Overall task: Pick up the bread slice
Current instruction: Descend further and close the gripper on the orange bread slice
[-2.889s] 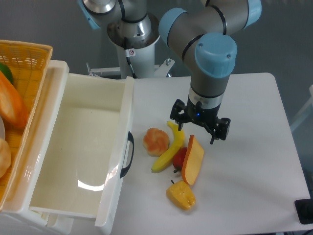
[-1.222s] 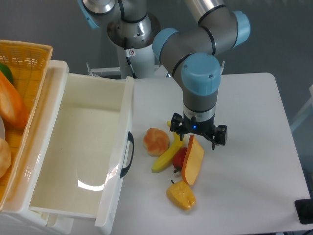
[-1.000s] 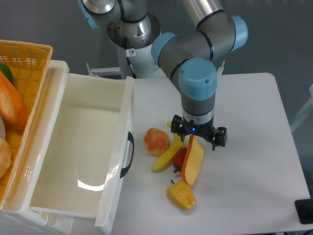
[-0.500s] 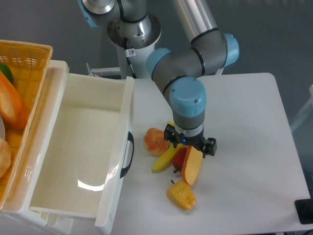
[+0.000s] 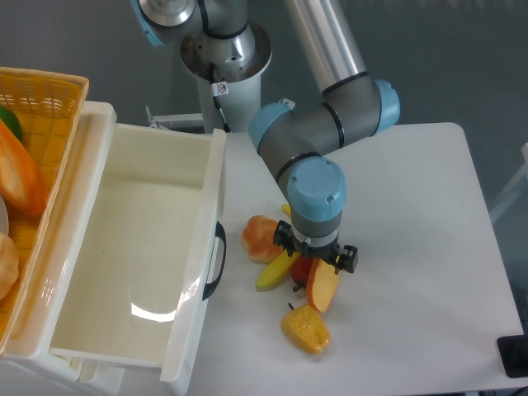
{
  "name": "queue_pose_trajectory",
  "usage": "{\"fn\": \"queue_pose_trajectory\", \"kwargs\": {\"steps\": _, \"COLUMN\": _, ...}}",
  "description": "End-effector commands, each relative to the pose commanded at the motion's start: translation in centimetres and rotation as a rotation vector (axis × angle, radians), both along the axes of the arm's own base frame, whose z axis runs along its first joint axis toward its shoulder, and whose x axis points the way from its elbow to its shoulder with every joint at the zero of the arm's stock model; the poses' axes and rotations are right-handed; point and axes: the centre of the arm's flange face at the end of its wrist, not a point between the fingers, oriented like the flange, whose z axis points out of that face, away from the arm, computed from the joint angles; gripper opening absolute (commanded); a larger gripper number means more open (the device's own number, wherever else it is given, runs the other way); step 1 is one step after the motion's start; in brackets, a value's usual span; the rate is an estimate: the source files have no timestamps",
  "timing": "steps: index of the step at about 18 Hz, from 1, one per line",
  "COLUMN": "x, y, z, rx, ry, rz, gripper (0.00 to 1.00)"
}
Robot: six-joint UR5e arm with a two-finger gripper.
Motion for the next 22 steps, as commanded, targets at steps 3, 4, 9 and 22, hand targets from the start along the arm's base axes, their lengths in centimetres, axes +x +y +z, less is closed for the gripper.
{"fn": "queue_pose_trajectory", "kwargs": {"steps": 3, "x": -0.5, "y": -0.3, "z": -0.1, "rx": 0.009, "ry": -0.009, "rz": 0.003, "gripper": 0.89}}
{"fn": "queue_pose_trajectory", "kwargs": {"steps": 4, "x": -0.6, "y": -0.3, "z": -0.2, "rx": 0.009, "ry": -0.009, "rz": 0.003, "gripper": 0.80}}
{"fn": "queue_pose_trajectory", "kwargs": {"steps": 9, "x": -2.2, "y": -1.7, "z": -0.2, "rx": 0.011, "ry": -0.017, "rz": -0.032, "gripper": 0.44}}
{"fn": "queue_pose_trajectory", "kwargs": {"steps": 22, "x": -3.2, "y": -1.0, "z": 5.2, "rx": 0.128, "ry": 0.017, "rz": -0.030, "gripper": 0.00}}
